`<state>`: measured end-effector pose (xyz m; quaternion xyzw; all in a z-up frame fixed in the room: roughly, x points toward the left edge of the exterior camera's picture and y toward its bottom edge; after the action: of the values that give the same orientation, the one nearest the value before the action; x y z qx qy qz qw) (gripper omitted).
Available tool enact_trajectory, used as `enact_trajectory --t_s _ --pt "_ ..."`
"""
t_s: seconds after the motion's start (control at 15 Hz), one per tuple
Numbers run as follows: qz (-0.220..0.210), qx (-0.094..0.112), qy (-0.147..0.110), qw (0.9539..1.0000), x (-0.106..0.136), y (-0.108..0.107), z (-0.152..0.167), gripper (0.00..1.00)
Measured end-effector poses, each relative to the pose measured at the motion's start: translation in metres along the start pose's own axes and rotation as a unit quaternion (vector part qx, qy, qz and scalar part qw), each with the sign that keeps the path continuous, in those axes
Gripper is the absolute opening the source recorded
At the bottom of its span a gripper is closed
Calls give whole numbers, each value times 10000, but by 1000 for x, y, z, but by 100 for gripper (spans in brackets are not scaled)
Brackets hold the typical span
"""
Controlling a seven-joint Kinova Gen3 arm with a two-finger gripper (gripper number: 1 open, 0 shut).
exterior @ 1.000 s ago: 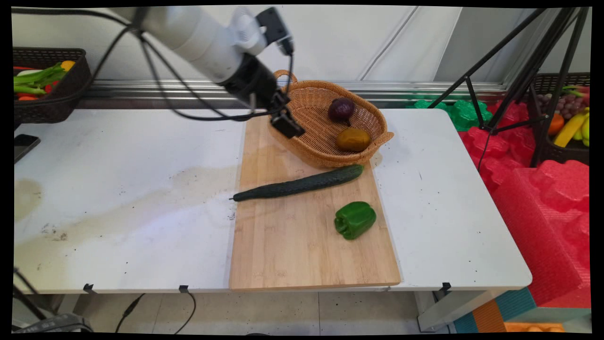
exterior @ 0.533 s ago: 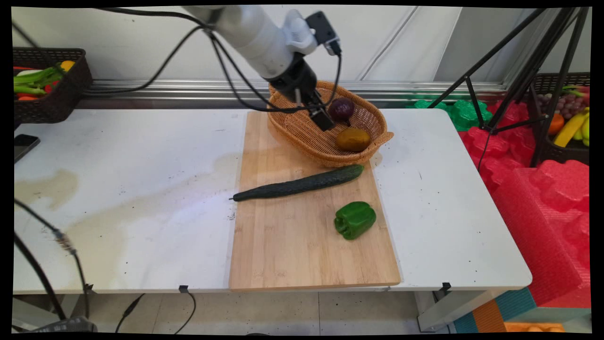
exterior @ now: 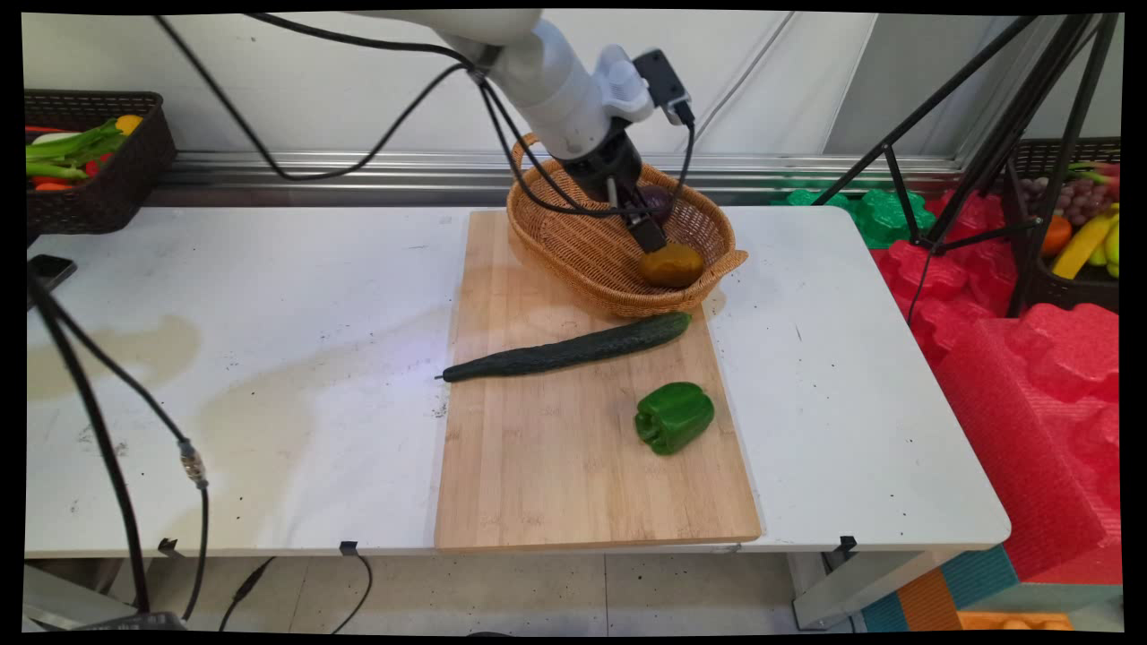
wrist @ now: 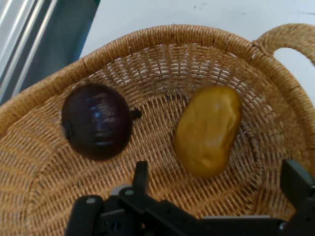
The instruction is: Pick up the potato from the vegetable basket
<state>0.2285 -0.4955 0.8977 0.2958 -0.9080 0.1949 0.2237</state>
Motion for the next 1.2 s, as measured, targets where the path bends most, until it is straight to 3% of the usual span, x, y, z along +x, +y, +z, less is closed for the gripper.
enact_trajectory --t_s 0.73,1.07,1.13,1.2 --pt "148 -317 -247 9991 17 -7 83 100" --pt "186 -424 -327 9984 17 -8 106 100" --pt "198 -441 -335 9983 17 -8 108 0" --pt "206 -452 -340 9982 17 -8 110 0"
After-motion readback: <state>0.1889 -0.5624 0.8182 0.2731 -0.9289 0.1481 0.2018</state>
